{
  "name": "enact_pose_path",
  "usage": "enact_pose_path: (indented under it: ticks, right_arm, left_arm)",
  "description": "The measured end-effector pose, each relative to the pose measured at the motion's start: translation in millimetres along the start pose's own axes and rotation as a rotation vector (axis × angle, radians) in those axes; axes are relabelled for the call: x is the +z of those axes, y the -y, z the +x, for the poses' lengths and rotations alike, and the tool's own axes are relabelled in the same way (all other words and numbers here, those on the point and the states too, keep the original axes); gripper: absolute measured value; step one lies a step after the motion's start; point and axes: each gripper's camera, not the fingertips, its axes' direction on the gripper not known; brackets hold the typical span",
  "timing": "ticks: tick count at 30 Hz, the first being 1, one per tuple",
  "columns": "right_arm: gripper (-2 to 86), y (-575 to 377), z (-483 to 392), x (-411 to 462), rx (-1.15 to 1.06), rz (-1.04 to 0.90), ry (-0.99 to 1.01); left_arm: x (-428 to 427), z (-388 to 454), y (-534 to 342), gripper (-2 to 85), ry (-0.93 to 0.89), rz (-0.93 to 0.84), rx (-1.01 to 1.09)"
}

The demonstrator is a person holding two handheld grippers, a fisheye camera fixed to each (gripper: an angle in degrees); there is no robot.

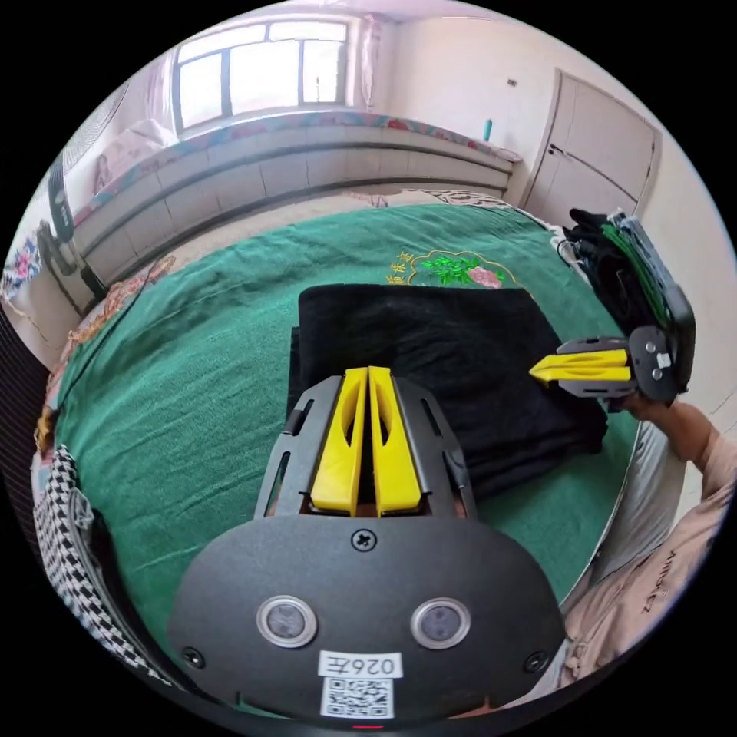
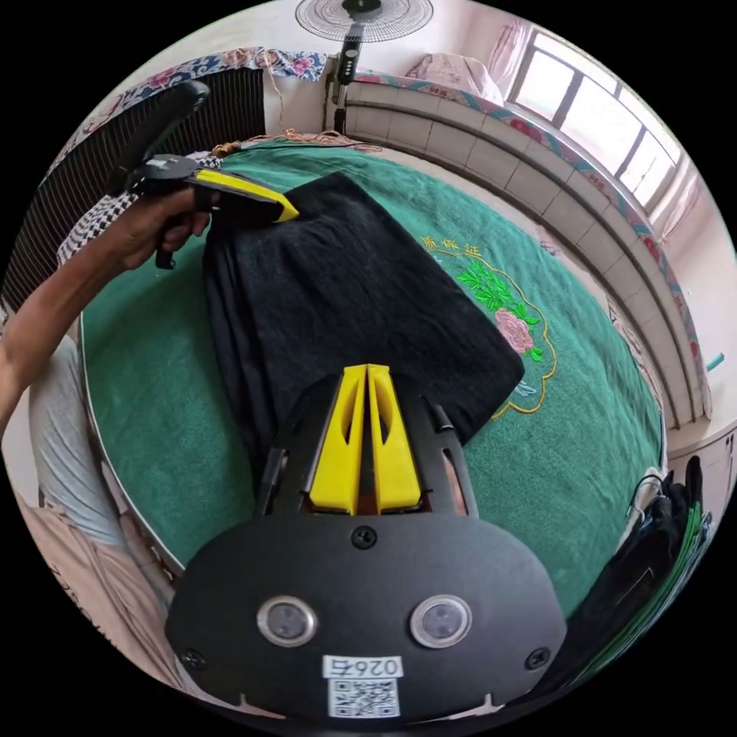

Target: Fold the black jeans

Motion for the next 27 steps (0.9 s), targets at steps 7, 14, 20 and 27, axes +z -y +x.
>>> enact_pose_path:
  ticks: [7, 14, 20, 27]
  right_arm:
    - [-0.9, 9, -28, -10, -0.095, 0.004, -0.143]
    - [-1.2, 23, -12, -36, -0.071, 0.016, -0.105]
    - [-1.4, 39, -9, -67, -0.119, -0.001, -0.160]
    - [-1.4, 61, 68, -150, 0.098, 0.125, -0.074]
  left_arm:
    - [-2, 41, -20, -1.0, 0.045, -0.039, -0.004]
    - [13, 112, -34, -1.0, 0.327, -0.107, 0.217]
    - [-9, 103, -62, -0.8, 0.181, -0.068, 0.150]
    - [-60, 35, -131, -0.5, 0.130, 0.156, -0.068]
